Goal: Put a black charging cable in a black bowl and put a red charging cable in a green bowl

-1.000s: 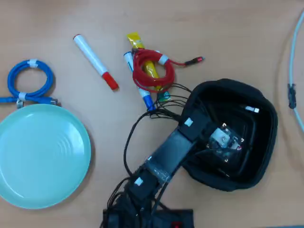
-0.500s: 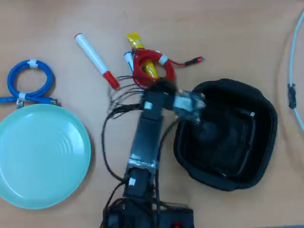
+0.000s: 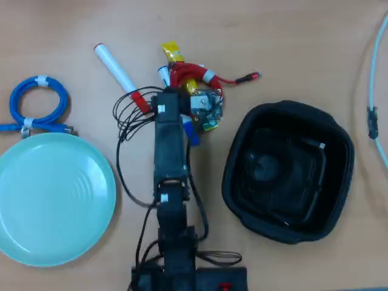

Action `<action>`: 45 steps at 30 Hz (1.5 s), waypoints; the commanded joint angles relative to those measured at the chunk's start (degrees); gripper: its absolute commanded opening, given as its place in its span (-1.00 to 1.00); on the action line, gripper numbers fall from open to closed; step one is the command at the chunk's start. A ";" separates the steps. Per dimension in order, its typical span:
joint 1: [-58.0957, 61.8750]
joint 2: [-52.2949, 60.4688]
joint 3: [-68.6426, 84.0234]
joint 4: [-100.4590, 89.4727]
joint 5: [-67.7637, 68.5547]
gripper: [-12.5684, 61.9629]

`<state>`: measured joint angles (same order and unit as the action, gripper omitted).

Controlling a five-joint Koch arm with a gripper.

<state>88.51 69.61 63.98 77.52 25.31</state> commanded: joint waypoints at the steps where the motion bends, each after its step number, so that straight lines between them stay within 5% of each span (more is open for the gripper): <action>1: 0.09 -2.55 -8.35 -3.08 1.32 0.20; 32: 0.88 -16.00 -14.33 -1.85 1.32 0.16; 34: 0.88 -16.26 -14.41 -1.76 1.49 -0.02; 39: 1.05 -16.26 -14.41 -1.23 3.08 -0.85; 45: 0.97 -16.17 -14.33 0.62 3.08 -0.85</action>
<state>89.47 53.35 51.24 76.82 27.77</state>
